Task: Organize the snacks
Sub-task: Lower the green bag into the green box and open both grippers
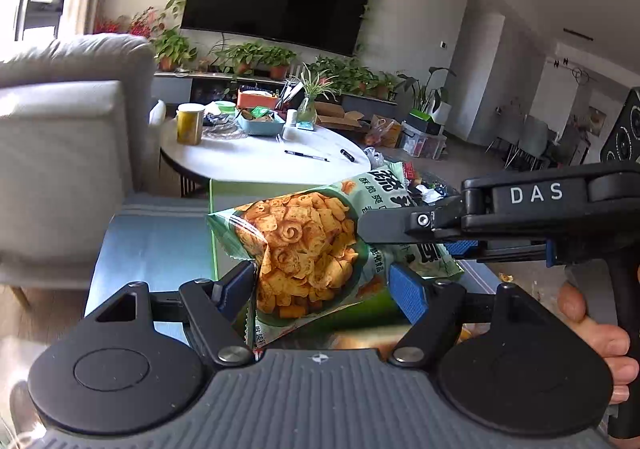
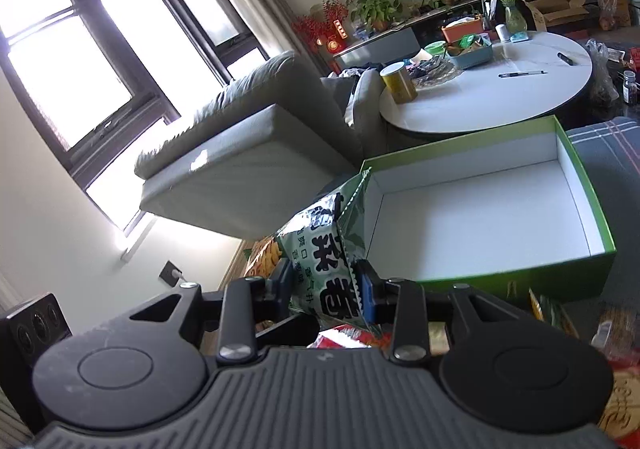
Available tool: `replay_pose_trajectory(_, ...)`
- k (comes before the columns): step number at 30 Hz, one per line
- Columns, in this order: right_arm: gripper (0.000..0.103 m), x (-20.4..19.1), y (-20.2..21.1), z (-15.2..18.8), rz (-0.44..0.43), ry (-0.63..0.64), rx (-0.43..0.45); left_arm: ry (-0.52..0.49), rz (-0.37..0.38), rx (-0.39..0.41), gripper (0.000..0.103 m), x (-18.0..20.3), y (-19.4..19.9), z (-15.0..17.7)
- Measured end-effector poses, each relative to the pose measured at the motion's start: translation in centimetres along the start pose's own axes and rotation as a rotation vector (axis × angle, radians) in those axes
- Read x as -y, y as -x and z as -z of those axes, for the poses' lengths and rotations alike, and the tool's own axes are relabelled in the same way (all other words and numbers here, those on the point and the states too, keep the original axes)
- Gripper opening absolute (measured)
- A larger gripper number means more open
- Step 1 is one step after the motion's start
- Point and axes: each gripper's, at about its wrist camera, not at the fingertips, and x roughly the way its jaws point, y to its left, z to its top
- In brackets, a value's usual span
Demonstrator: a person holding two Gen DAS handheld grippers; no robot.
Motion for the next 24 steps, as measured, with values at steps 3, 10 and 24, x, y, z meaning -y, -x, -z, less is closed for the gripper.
replay_pose_trajectory(3, 0.077, 2.0, -1.7, -1.5, -0.003, -0.060, 0.008, -0.037, -0.020, -0.026, 0.071, 0.2, -2.8, -1.1)
replay_pose_trajectory(10, 0.077, 5.6, -5.6, -2.8, 0.007, -0.147, -0.026, -0.024, -0.011, -0.104, 0.071, -1.6, -7.7, -1.1)
replay_pose_trajectory(24, 0.090, 7.5, -8.3, -1.3, 0.071, -0.178, -0.134, -0.015, -0.067, -0.163, 0.070, -2.7, -8.3, 0.1)
